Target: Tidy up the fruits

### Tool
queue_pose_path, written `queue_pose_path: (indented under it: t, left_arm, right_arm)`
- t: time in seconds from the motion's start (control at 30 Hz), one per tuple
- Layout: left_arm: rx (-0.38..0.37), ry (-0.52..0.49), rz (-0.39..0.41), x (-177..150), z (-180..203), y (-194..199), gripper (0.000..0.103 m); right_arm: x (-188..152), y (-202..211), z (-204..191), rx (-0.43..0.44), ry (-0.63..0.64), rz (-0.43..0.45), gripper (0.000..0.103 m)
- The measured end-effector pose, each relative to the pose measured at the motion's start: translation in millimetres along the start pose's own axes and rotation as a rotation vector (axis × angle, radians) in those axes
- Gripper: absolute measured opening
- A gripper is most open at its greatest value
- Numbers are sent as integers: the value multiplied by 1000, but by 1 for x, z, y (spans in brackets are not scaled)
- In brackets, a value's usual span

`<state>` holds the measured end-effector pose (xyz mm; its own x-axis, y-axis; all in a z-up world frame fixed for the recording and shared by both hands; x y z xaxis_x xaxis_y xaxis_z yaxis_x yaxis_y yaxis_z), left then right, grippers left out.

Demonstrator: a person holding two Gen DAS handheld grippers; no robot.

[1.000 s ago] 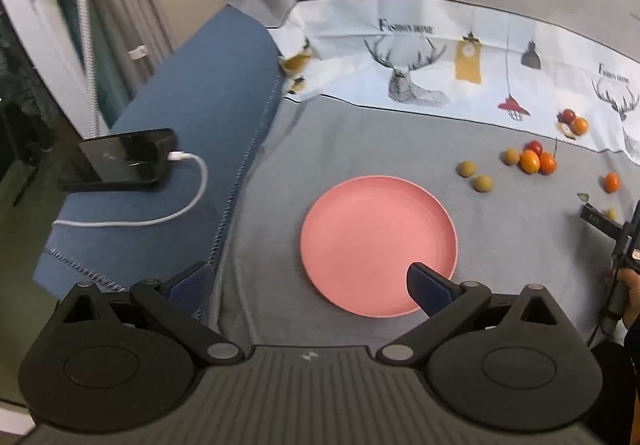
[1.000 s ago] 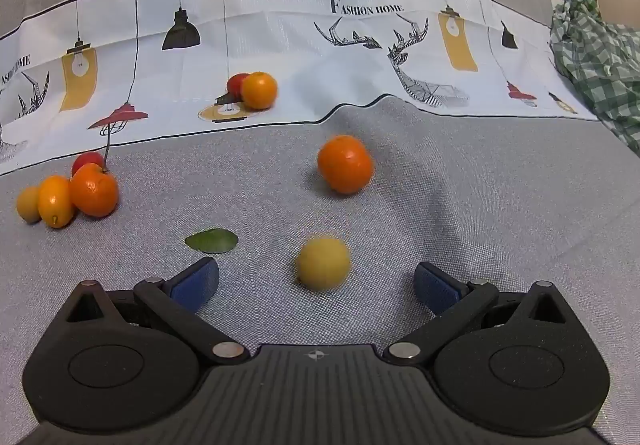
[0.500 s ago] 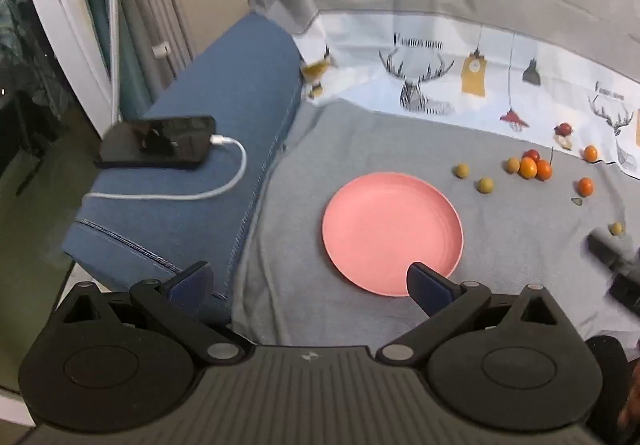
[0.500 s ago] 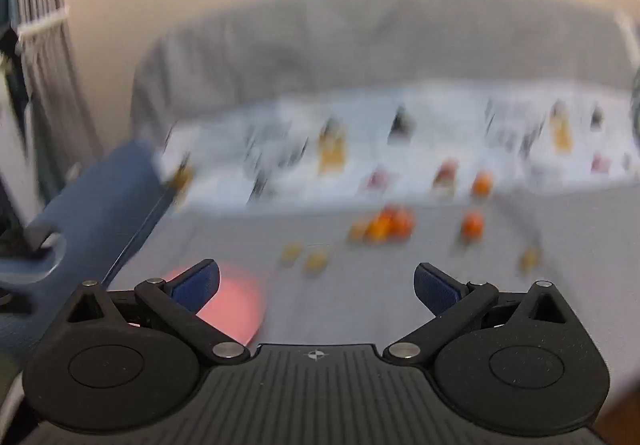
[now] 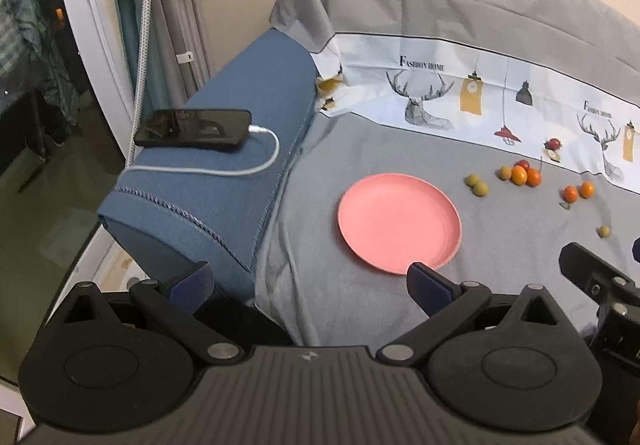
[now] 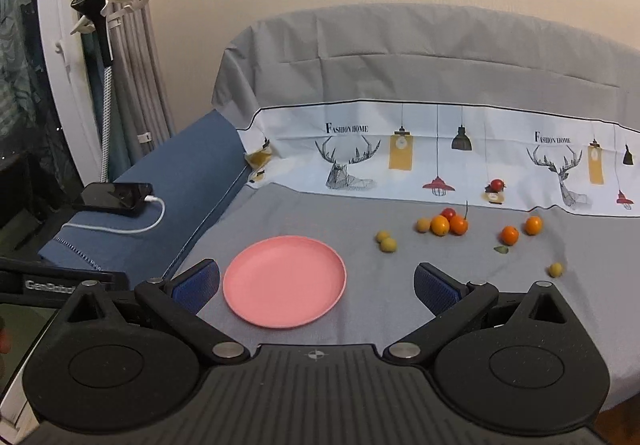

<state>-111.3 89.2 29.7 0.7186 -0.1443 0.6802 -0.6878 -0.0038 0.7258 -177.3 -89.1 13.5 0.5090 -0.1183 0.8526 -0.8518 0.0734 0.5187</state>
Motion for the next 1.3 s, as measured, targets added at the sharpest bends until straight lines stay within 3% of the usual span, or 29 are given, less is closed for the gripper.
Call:
queue_pose_path:
  t: [0.17,0.5,1.3]
  left_arm:
    - [-5,-50,-35,-12,8,-4,103]
    - [-5,-61,-2,1,13,-13,103]
    - [-5,-61,-30,-4,15,-21,103]
  right_arm:
    - [-10,5,1,-41,-19,-8,103]
    - [-15,-12,-3,-72,54,-32,103]
    - [-17,-15,-3,-63,68,-54,103]
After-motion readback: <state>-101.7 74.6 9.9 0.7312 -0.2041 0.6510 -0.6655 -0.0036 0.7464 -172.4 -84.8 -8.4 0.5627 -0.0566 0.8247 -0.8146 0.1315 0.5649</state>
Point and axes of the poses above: each gripper's, at about its wrist camera, not at the fingertips, and y roughly against the way its jaws point, z to its right, x to its top, the point moved 2 cm from there along -y, roughly the way its jaws point, and after that the axes turned 1 degree about x, right-handed, at the moved point
